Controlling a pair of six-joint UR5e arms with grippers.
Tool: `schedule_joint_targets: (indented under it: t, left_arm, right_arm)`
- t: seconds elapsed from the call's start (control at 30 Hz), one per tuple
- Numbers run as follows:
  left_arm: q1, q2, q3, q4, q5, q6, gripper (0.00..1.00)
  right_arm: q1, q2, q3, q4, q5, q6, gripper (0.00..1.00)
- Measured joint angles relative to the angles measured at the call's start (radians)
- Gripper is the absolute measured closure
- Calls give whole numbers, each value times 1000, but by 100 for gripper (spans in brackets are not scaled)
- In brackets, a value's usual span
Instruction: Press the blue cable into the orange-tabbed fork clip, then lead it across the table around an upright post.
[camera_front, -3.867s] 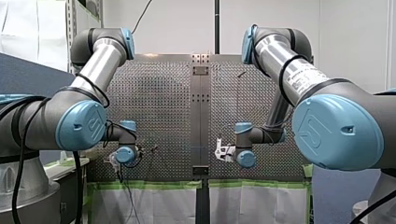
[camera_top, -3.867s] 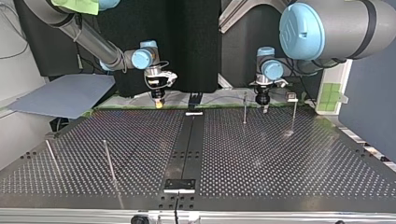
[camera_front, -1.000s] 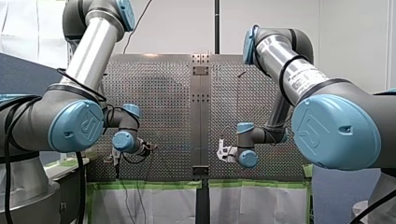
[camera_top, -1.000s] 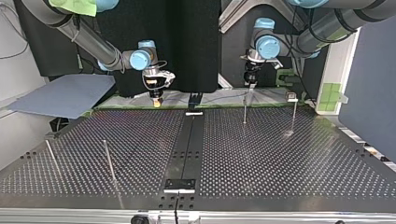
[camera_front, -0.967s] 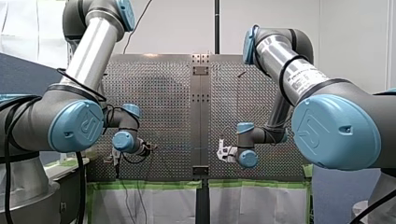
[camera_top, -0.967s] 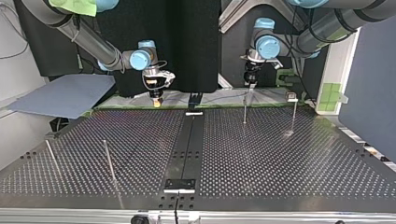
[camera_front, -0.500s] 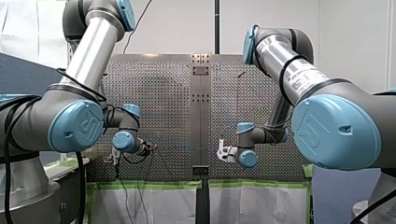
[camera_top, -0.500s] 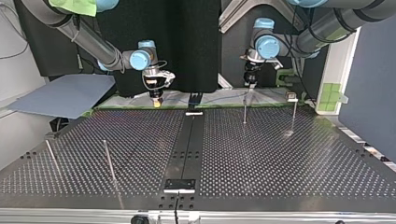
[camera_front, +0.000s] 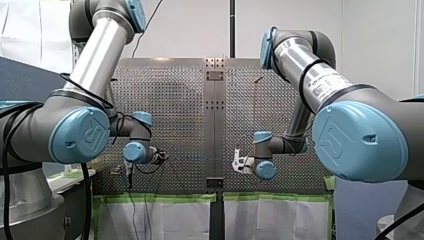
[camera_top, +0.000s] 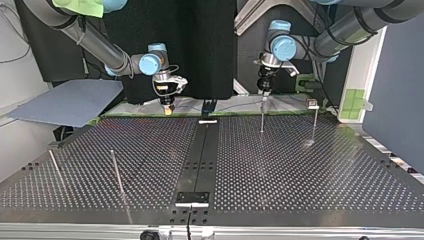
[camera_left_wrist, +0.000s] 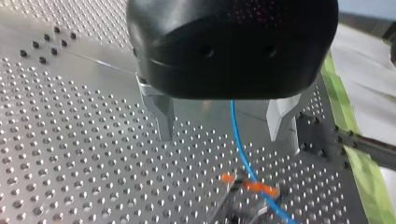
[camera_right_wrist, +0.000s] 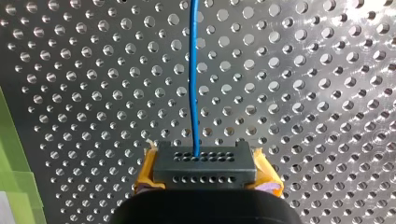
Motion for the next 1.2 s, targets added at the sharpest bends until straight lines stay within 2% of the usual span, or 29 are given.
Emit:
schedule_joint_targets:
  t: [0.27, 0.5, 0.7, 0.83, 1.0, 1.2]
  left_arm:
    - [-40, -10, 11, 6, 22, -52, 2]
    - [-103, -51, 75, -19, -31, -108, 2]
    - [-151, -111, 136, -61, -92, -117, 2]
    - [-157, -148, 176, -69, -131, -118, 2]
    - [-155, -166, 231, -75, -178, -117, 2]
    - [-154, -167, 297, -73, -201, -91, 2]
  right_arm:
    - [0, 0, 0, -3, 0, 0, 100]
    - [2, 0, 0, -3, 0, 0, 100]
    - [4, 0, 0, -1, 0, 0, 100]
    - [4, 0, 0, -1, 0, 0, 100]
    - [4, 0, 0, -2, 0, 0, 100]
    - [4, 0, 0, -3, 0, 0, 100]
